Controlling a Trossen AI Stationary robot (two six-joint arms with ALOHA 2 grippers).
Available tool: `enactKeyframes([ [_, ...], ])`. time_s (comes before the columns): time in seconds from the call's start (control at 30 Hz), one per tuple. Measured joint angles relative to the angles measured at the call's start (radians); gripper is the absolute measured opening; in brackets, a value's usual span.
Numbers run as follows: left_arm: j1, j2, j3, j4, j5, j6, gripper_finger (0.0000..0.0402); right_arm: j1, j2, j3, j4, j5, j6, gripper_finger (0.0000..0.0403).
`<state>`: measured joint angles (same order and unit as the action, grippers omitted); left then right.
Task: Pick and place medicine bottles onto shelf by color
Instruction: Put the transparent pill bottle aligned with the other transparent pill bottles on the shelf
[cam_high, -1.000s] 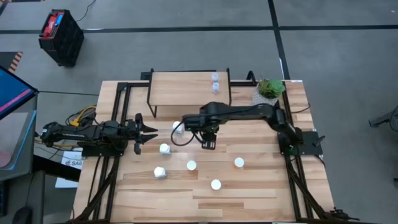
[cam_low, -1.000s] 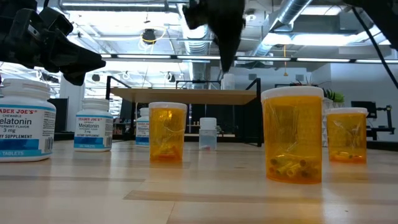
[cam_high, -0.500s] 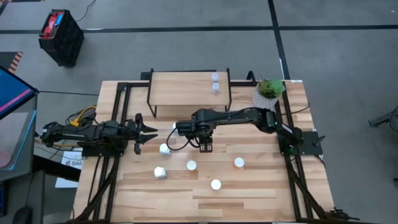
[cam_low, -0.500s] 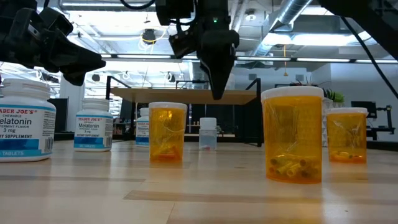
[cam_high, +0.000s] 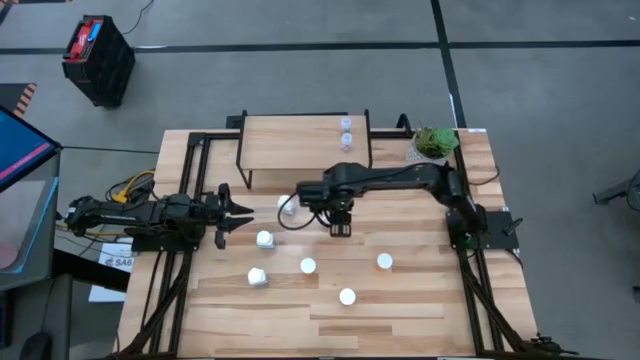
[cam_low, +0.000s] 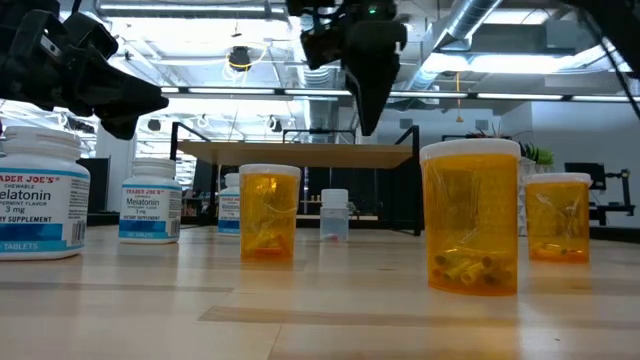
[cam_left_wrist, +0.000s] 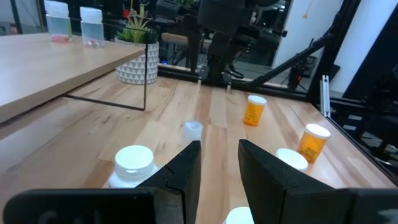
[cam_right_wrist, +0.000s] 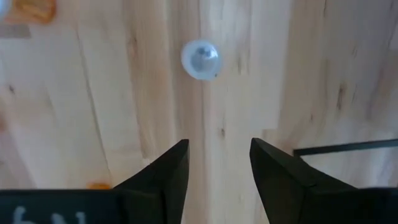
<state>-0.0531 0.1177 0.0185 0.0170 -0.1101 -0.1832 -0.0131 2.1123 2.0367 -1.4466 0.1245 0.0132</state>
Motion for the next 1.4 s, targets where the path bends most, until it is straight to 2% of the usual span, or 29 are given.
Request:
enactKeyframes([
  [0.2,0.0,0.0,0.0,0.0,0.0,-0.003,0.0096,0.028,-0.163,-0.284,0.242,0.002,0.018,0.0181],
  [0.37,0.0,0.0,0.0,0.0,-0.001,-0.001,0.0096,0.043,-0.246,-0.414,0.434,0.002,0.029,0.0178],
  [0.6,0.0,0.0,0.0,0.0,-0.002,0.003,0.0096,0.037,-0.245,-0.437,0.637,0.002,0.031,0.0182],
  [0.77,0.0,0.0,0.0,0.0,-0.002,0.003,0.0096,0.037,-0.241,-0.438,0.645,0.003,-0.083,0.0179],
  [0.93,0.0,0.0,0.0,0.0,-0.002,0.003,0.0096,0.03,-0.241,-0.437,0.666,0.004,0.007,0.0176],
  [1.03,0.0,0.0,0.0,0.0,-0.002,0.003,0.0096,0.021,-0.241,-0.438,0.65,0.004,0.027,0.0196],
  [1.2,0.0,0.0,0.0,0.0,-0.002,0.003,0.0096,0.011,-0.198,-0.443,0.629,0.005,0.065,0.0262],
  [1.27,0.0,0.0,0.0,0.0,-0.001,0.003,0.0096,0.011,-0.178,-0.434,0.67,0.005,0.065,0.0284],
  [1.4,0.0,0.009,0.0,0.0,-0.001,0.003,0.0096,0.013,-0.158,-0.438,0.641,0.004,0.068,0.0305],
])
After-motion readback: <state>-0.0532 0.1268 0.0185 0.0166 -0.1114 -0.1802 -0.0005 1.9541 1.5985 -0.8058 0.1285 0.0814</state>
